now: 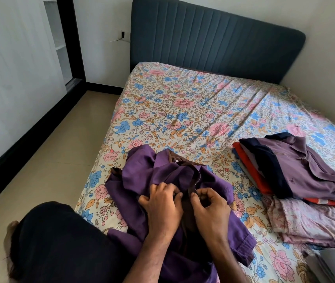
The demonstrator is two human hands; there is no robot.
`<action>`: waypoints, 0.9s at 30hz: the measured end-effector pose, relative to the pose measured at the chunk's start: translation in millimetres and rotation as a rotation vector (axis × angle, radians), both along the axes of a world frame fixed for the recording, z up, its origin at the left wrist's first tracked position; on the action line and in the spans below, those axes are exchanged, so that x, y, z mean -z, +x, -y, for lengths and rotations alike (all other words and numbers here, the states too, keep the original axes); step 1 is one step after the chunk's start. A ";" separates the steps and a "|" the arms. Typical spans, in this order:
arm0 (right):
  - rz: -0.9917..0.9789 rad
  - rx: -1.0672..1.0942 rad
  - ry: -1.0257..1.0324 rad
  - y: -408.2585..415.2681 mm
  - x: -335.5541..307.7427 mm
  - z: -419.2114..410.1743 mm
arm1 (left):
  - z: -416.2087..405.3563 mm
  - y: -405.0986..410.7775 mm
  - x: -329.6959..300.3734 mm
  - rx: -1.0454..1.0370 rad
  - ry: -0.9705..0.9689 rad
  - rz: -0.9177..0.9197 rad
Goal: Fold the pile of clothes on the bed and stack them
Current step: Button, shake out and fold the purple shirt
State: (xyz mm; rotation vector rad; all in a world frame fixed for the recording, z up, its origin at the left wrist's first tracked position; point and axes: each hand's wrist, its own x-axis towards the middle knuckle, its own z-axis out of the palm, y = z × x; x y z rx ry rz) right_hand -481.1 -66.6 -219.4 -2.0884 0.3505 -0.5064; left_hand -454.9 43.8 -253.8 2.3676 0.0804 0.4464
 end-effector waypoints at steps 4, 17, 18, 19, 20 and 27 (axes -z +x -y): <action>0.069 -0.003 0.017 -2.8 -5.3 -0.4 | -7.7 -6.4 -7.6 0.049 -0.206 0.123; 0.188 -0.040 0.042 -7.9 -15.8 -4.9 | -10.5 -17.6 -20.0 0.172 -0.607 0.247; 0.197 -0.046 0.043 -8.2 -16.1 -5.9 | -10.7 -18.3 -20.3 0.178 -0.647 0.210; 0.204 -0.051 0.041 -8.2 -16.2 -7.1 | -10.8 -19.1 -21.1 0.191 -0.675 0.178; 0.209 -0.057 0.040 -8.3 -15.8 -8.6 | -11.0 -19.8 -22.2 0.209 -0.698 0.151; 0.214 -0.090 -0.035 -7.1 -10.3 -12.0 | -11.3 -18.4 -21.3 0.258 -0.807 0.062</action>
